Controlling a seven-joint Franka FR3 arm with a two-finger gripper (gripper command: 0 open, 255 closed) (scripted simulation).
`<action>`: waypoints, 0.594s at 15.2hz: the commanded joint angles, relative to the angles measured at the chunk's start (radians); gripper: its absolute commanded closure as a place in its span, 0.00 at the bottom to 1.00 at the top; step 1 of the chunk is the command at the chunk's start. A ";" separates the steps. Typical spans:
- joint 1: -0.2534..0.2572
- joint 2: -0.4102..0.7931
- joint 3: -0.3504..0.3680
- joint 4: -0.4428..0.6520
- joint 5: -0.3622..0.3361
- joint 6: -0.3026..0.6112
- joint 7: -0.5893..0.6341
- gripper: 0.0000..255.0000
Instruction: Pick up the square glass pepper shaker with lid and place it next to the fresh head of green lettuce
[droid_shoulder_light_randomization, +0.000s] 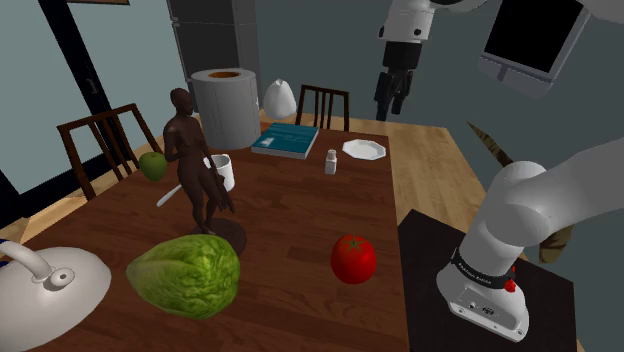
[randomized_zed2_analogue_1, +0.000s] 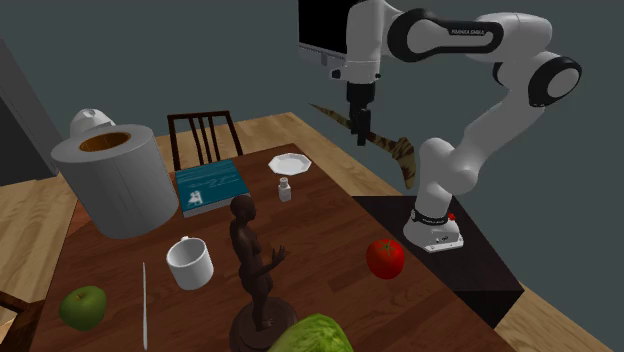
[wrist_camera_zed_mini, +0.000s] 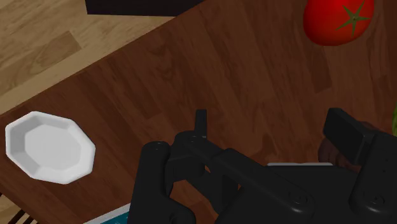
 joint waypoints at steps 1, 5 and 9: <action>0.000 0.000 0.000 0.000 0.000 0.000 0.000 0.00; -0.012 0.124 -0.010 0.005 -0.028 0.095 -0.028 0.00; -0.024 0.258 -0.020 0.030 -0.055 0.182 -0.051 0.00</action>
